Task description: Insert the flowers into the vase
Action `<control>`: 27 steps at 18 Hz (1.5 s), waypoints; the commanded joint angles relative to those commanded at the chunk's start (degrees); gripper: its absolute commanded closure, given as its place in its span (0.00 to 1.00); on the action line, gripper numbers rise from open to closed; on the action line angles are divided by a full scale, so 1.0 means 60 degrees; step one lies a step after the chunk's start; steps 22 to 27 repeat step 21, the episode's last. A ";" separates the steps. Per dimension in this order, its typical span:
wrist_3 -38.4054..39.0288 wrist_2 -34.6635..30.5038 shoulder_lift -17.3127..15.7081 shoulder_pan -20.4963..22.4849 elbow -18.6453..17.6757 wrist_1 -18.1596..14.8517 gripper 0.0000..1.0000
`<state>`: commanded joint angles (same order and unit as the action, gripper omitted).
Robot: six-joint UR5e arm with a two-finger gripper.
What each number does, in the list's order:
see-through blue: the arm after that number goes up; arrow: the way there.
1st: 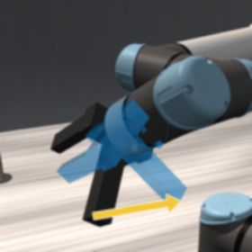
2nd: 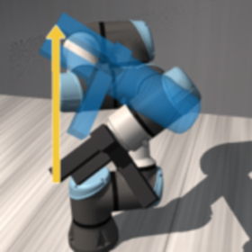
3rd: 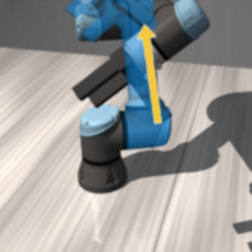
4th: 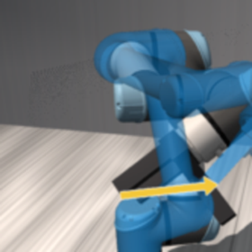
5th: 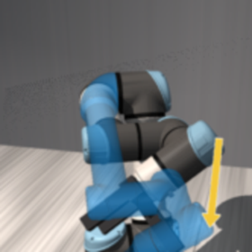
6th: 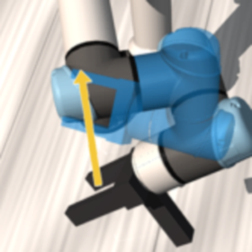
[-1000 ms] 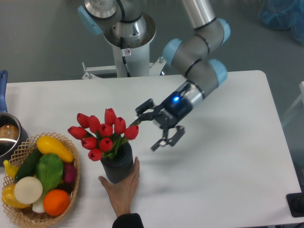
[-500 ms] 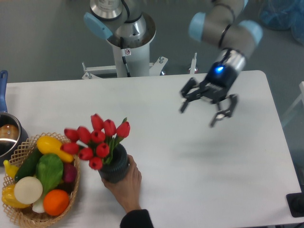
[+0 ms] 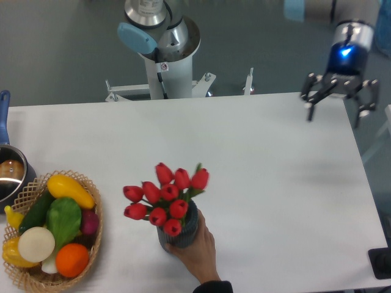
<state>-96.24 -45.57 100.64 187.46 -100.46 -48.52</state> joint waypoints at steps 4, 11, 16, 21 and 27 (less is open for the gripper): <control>-0.0088 -0.1980 -0.0908 0.0455 -0.0029 -0.0015 0.00; -0.0641 -0.4738 -0.1378 0.0631 -0.0073 -0.0176 0.00; -0.2853 -0.4988 -0.1481 0.1333 0.0029 -0.1008 0.00; -0.3179 -0.4930 -0.1539 0.1452 0.0029 -0.1201 0.00; -0.3179 -0.4930 -0.1539 0.1452 0.0029 -0.1201 0.00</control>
